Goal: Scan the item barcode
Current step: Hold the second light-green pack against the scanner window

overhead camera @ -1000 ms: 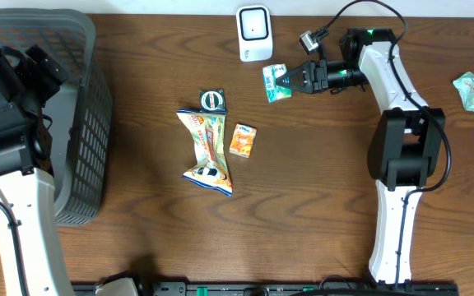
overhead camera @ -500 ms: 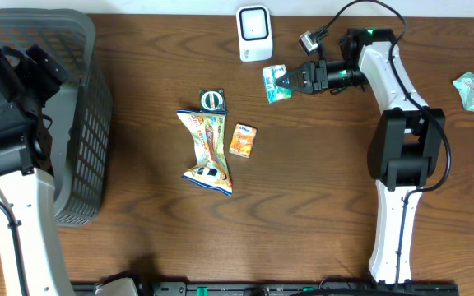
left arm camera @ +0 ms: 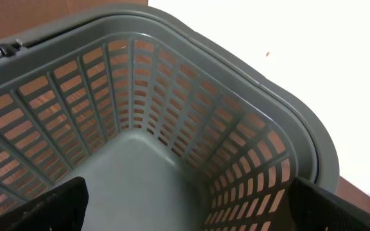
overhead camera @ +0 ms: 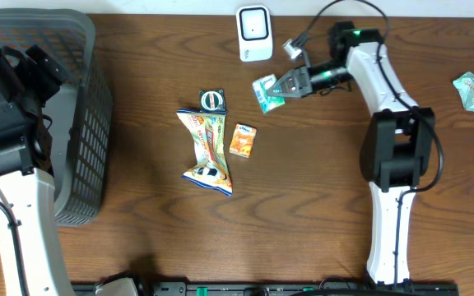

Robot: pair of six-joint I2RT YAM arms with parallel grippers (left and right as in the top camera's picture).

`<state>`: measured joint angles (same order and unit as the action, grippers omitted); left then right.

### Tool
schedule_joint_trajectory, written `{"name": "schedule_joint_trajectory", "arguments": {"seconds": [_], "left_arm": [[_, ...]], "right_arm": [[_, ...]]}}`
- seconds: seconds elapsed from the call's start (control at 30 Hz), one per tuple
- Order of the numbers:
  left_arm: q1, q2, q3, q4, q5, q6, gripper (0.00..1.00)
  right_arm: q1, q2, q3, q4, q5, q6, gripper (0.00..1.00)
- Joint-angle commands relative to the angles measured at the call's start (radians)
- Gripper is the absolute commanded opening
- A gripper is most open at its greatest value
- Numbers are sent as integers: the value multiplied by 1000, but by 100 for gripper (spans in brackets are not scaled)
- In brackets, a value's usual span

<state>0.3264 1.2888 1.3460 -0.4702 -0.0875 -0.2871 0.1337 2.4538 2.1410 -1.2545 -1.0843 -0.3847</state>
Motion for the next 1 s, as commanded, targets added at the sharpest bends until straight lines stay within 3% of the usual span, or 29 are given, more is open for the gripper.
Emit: {"name": "schedule_joint_trajectory", "arguments": {"seconds": [0.0,0.1,0.2,0.37,0.73,0.97], "left_arm": [[5,0,16,0,-2,10,98],[5,0,16,0,-2,10,98],[5,0,16,0,-2,10,98],[5,0,16,0,-2,10,98],[5,0,16,0,-2,10,98],[5,0,16,0,-2,10,98]], "right_arm": [[46,-29,2,56,419,359,1],[76,-29,40,86,587,374,1],[114,-29,116,89,921,445,1],[198,-29,193,135,1253,376,1],[265,-28,202,574,1429,130,1],[267,-22,199,891,1384,-237,1]]}}
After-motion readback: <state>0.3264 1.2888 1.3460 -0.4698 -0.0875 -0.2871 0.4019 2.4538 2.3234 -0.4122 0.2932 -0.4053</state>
